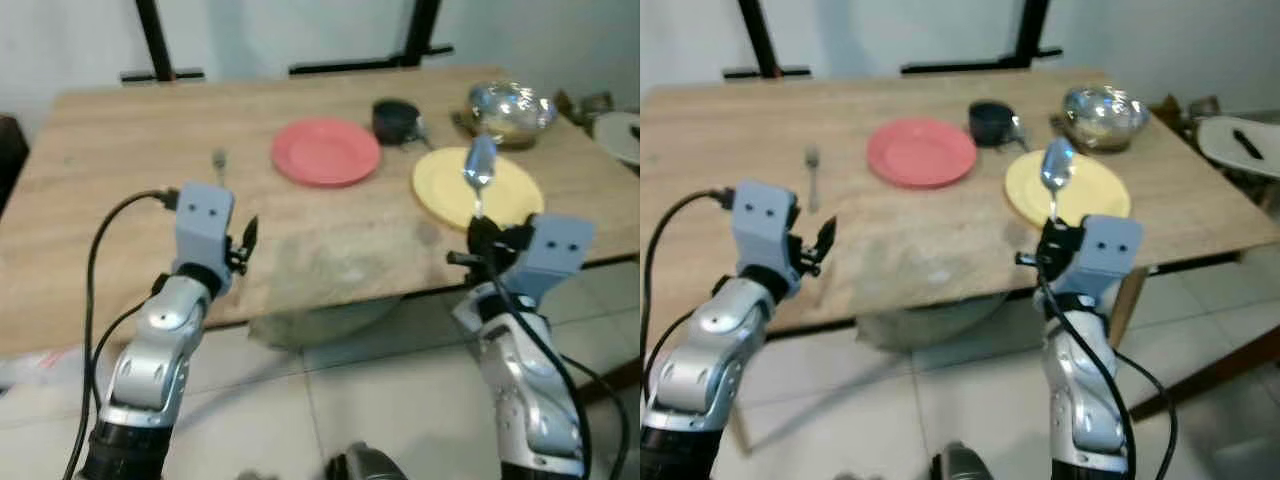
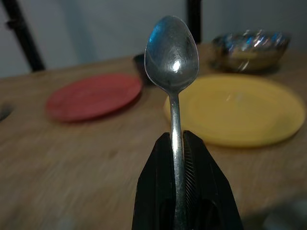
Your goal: Setting the table
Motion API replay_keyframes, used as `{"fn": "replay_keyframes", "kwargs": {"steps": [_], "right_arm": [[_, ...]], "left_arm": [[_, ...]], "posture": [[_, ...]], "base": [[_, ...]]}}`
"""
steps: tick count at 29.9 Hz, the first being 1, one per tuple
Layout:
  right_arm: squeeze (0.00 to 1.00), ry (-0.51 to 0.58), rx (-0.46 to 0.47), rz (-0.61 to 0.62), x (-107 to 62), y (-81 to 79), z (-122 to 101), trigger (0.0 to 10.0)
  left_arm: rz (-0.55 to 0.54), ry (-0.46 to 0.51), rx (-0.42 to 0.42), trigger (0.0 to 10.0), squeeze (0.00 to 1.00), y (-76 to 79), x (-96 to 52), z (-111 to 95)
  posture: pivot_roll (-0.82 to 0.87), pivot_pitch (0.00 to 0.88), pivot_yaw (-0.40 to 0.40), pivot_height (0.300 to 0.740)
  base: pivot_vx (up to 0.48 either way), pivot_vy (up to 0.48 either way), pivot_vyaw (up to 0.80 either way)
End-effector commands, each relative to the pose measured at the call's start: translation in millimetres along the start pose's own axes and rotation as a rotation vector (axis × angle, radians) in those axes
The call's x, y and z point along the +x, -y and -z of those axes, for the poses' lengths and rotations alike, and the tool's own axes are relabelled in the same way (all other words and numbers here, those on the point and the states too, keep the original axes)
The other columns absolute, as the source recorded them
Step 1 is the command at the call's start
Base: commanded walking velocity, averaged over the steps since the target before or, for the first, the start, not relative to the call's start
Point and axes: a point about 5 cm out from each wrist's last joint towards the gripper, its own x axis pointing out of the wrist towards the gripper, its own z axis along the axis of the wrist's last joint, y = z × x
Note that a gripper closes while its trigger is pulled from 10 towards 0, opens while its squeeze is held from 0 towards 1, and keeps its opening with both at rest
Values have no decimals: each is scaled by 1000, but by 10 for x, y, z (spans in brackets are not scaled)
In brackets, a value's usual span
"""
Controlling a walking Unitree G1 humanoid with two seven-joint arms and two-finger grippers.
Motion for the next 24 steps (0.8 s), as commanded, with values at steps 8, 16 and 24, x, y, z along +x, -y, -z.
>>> {"fn": "replay_keyframes", "kwargs": {"steps": [8,16,24], "right_arm": [[0,-5,0,12,-15,27,14,10000],[0,-7,-1,12,-15,24,20,10000],[0,-8,1,9,-13,20,24,10000]], "left_arm": [[5,-19,7,10000,0,25,-8,44],[4,-19,6,10000,0,24,-7,45],[4,-19,6,10000,0,29,-2,46]], "posture": [[-144,63,58,740],[-145,63,58,740],[-144,62,57,740]], "base": [[-442,0,0],[-440,0,0],[-432,0,0]]}}
